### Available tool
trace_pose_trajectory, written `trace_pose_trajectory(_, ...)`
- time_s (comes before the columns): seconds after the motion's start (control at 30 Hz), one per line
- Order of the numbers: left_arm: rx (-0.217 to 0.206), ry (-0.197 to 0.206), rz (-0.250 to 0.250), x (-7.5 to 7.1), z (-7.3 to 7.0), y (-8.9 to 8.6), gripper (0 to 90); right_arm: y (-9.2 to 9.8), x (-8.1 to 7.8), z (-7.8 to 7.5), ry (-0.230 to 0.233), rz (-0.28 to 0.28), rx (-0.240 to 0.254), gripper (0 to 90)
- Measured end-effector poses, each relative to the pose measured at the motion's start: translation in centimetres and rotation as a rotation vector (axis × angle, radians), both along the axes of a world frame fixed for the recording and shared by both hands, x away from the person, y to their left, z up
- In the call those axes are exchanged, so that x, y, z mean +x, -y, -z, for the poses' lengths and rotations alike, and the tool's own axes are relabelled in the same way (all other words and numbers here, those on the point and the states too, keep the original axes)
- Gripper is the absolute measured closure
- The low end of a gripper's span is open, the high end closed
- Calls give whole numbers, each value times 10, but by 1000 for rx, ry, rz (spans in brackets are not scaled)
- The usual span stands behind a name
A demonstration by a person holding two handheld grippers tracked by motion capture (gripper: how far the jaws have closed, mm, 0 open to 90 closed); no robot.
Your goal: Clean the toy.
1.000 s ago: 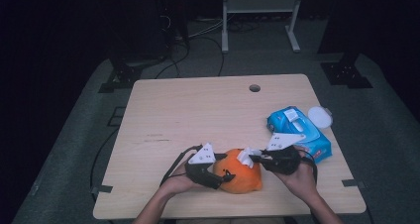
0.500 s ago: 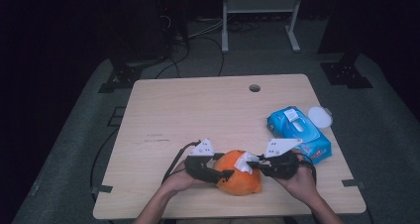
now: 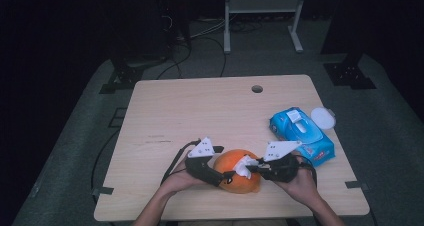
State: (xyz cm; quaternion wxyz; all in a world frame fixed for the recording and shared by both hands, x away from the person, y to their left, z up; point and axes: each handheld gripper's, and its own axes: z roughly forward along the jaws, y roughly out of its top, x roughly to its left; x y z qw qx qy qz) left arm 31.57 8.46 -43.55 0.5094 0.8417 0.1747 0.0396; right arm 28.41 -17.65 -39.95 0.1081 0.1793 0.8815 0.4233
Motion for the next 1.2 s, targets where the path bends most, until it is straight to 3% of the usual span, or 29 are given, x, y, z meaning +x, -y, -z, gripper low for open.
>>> trace_pose_trajectory(0.03, 3, -21, 9, 0, 4, 1, 120, -1, -1, 0, 2, -10, 0, 779)
trace_pose_trajectory(0.1, 10, -8, 14, -2, 6, 2, 181, -5, -2, 0, 12, -12, -8, 779)
trace_pose_trajectory(0.2, 24, 41, 19, -5, 3, 2, 297, -9, -5, -4, 37, 5, 4, 779)
trace_pose_trajectory(0.27, 38, 80, 35, -9, 2, 4, 302, -15, -9, -7, 54, 0, 11, 780)
trace_pose_trajectory(0.37, 49, 98, 35, -10, 0, 3, 300, -21, -12, -10, 103, -7, -32, 780)
trace_pose_trajectory(0.67, 58, 145, 60, -16, -3, 6, 299, 9, -1, -10, 92, 103, -38, 780)
trace_pose_trajectory(0.77, 62, 130, 56, -15, -5, 6, 244, 8, -2, -9, 81, 83, -50, 780)
trace_pose_trajectory(0.9, 46, 63, 11, -10, -9, 3, 178, 8, -1, -8, 85, 79, -72, 780)
trace_pose_trajectory(0.97, 42, 37, 14, -10, -6, 3, 181, 10, 1, -8, 66, 85, -54, 780)
trace_pose_trajectory(1.07, 51, 54, 23, -13, -5, 6, 211, 6, -2, -10, 84, 82, -63, 780)
trace_pose_trajectory(1.2, 59, 86, 42, -18, -5, 12, 219, -10, -10, -17, 89, 25, -17, 779)
